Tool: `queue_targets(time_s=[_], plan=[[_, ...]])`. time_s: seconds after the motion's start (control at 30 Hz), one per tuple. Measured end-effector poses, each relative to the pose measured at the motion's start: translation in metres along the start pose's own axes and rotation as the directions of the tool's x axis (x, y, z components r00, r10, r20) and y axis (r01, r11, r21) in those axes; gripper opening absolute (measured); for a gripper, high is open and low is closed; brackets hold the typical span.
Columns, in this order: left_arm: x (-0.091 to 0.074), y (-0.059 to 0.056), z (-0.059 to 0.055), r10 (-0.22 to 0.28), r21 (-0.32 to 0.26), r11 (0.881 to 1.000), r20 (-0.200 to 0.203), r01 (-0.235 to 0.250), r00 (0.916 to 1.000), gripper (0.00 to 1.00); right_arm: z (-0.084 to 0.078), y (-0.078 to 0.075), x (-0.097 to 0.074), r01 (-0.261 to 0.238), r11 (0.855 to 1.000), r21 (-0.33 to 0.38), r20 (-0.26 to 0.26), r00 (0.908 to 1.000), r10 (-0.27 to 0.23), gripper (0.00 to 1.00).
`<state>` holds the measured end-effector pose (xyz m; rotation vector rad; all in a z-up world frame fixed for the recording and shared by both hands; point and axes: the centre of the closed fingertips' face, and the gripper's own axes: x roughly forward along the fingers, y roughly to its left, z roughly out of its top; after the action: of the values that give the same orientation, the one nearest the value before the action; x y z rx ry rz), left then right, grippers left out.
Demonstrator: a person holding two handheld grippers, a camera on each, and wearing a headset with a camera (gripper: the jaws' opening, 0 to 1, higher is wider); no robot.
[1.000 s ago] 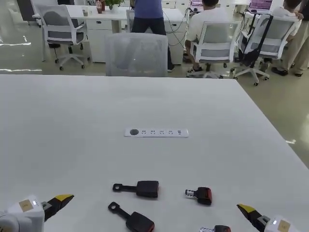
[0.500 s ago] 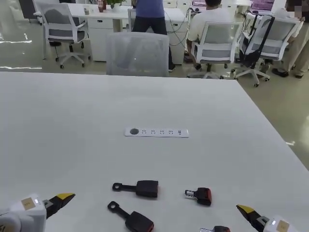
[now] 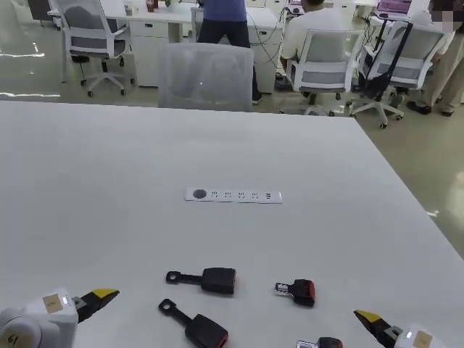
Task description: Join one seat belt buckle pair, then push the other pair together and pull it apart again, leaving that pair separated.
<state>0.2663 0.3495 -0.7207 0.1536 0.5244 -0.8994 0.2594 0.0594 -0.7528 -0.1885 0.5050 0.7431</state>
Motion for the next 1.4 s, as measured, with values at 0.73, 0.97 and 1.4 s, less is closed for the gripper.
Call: queue_targets(time_s=[0.73, 0.97, 1.4], plan=[[0.035, -0.005, -0.005, -0.082, 0.032, 0.996, -0.063, 0.084, 0.9946, 0.96, -0.019, -0.011, 0.008, -0.036, 0.999, -0.003, -0.090, 0.9954, 0.035, 0.89], [0.050, -0.007, 0.004, -0.111, 0.037, 0.993, -0.067, 0.114, 0.9915, 0.96, -0.026, -0.019, 0.012, -0.059, 0.998, 0.001, -0.121, 0.9909, 0.059, 0.88], [0.074, -0.008, 0.006, -0.177, 0.069, 0.980, -0.115, 0.185, 0.9776, 0.94, -0.043, -0.030, 0.017, -0.117, 0.993, -0.004, -0.194, 0.9744, 0.114, 0.82]])
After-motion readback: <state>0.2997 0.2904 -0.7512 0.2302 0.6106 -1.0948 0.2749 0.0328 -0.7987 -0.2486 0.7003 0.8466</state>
